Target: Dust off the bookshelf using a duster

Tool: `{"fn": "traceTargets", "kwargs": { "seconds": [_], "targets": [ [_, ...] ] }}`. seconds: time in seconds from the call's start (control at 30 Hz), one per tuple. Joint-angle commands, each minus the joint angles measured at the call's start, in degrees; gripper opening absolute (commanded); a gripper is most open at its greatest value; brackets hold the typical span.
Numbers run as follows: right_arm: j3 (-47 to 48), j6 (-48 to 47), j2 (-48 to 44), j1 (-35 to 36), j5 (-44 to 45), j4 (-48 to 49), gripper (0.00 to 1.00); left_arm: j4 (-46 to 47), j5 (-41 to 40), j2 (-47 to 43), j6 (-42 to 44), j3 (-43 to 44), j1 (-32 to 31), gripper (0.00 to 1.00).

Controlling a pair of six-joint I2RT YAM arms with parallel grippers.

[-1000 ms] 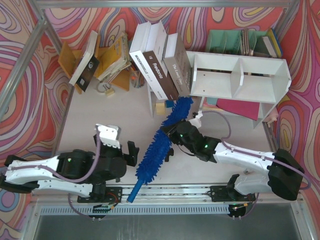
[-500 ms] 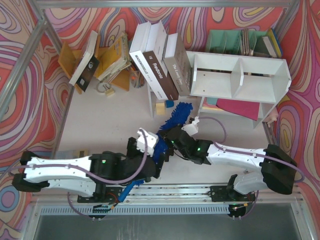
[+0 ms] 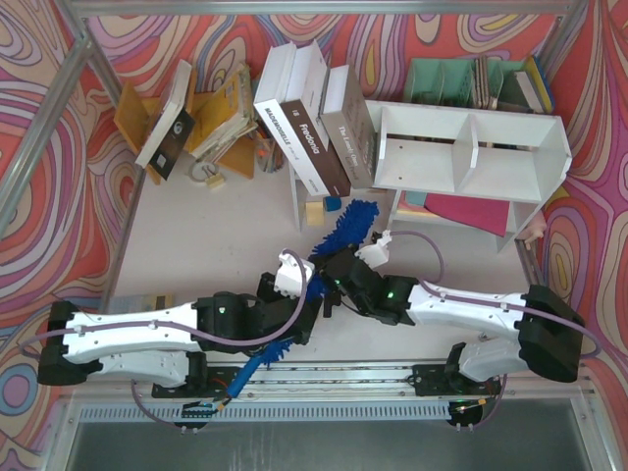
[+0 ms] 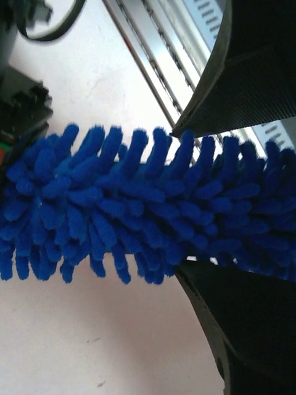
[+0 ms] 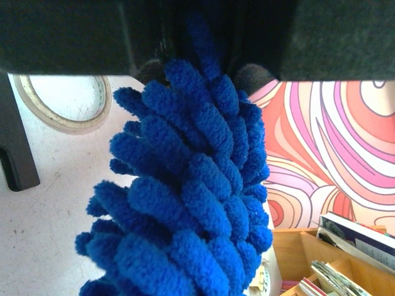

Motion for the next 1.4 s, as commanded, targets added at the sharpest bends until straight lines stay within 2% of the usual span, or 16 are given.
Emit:
{"fn": "traceTargets", "kwargs": {
  "seconds": [0.0, 0.1, 0.17, 0.3, 0.47, 0.6, 0.83, 1.0, 1.23, 1.37],
  "targets": [
    [1.27, 2.16, -3.05, 0.62, 2.78, -1.94, 0.24, -1.12, -0.57, 1.39, 2.03, -1.73, 1.14, 0.63],
    [1.09, 2.29, -3.89, 0.69, 2.87, -2.74, 0.28, -1.13, 0.04, 1.50, 3.96, -1.75, 1.33, 0.36],
    [0.72, 2.64, -4.33, 0.67, 2.79, -3.39, 0.35, -1.65, 0.36, 0.99, 5.47, -1.45, 1.33, 0.21],
    [0.59, 2.41, -5.26, 0.63, 3.15, -5.10, 0.51, -2.78, 1.49, -1.61, 7.93, -1.55, 1.32, 0.01],
    [2.91, 0.40, -6.87, 0.65, 3.94, -10.33, 0.79, -5.46, 3.61, -5.13, 11.07, -1.90, 1.34, 0.00],
    [4.09, -1.63, -8.02, 0.47, 5.67, -14.39, 0.90, -5.95, 6.53, -7.44, 13.27, -2.43, 1.33, 0.00],
    [3.83, -0.90, -9.44, -2.16, 4.13, -19.53, 0.89, -6.69, 10.96, -5.09, 16.23, -0.64, 0.39, 0.00],
    [3.32, 6.56, -10.38, -2.54, 4.24, -29.03, 0.83, -5.80, 10.51, -1.97, 18.29, 0.28, -1.32, 0.00],
    [-0.36, 12.00, -12.68, -2.50, 3.38, -33.66, 0.72, -0.63, 8.52, -0.38, 22.93, 1.37, -1.80, 0.00],
    [-2.74, 13.52, -14.23, -2.54, 3.89, -33.29, 0.57, 4.22, 6.27, 0.96, 25.94, 1.41, -1.69, 0.00]
  ]
}}
